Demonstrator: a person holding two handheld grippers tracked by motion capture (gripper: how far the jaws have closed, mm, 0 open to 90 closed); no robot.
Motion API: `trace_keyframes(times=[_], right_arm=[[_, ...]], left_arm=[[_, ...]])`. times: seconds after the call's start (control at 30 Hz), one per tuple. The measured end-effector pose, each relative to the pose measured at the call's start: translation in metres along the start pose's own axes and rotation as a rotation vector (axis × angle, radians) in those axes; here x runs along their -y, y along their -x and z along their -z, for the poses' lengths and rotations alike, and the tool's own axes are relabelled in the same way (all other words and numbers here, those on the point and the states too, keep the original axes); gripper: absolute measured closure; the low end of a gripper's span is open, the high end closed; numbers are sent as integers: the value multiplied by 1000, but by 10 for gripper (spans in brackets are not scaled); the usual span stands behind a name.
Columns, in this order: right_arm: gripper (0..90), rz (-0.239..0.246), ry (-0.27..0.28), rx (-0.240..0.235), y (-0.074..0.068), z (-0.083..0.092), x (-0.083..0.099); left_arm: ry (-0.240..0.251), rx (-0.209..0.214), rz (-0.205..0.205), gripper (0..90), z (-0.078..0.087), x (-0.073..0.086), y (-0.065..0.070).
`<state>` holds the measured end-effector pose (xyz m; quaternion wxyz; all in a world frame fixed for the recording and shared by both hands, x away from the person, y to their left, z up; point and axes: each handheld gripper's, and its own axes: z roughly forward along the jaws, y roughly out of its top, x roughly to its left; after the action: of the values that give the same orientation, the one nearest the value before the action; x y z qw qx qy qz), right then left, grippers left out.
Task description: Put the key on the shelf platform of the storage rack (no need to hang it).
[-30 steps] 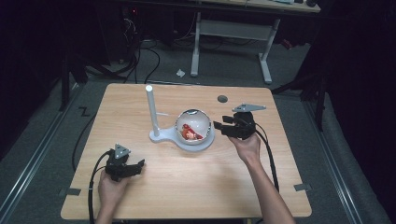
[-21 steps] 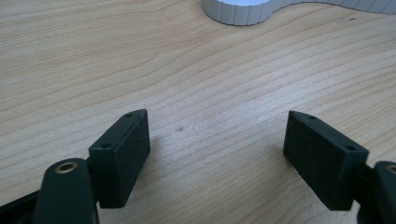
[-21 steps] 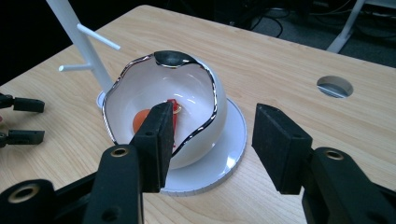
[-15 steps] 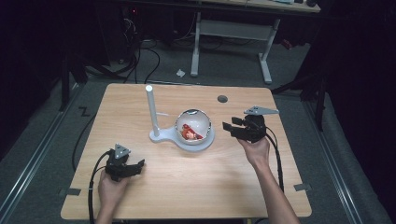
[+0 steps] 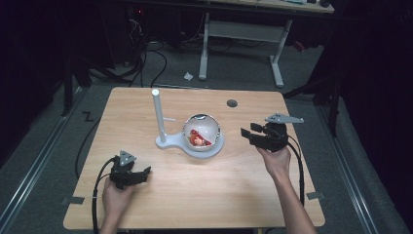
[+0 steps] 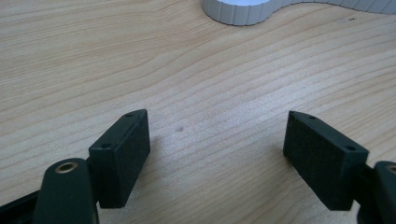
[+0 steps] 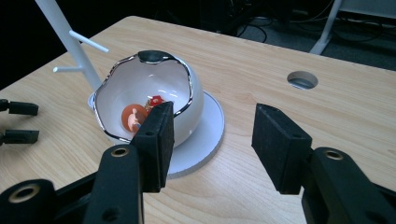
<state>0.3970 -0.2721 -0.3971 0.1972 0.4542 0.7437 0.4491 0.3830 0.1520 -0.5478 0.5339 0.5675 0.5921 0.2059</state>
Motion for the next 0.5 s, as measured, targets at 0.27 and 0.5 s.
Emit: trace_keyframes(times=[0.27, 0.5], right_arm=[[492, -32, 4, 13, 8, 9, 10], [492, -51, 6, 28, 14, 16, 19]], left_arm=[[-1, 0, -1, 231, 0, 0, 0], [-1, 0, -2, 231, 0, 0, 0]])
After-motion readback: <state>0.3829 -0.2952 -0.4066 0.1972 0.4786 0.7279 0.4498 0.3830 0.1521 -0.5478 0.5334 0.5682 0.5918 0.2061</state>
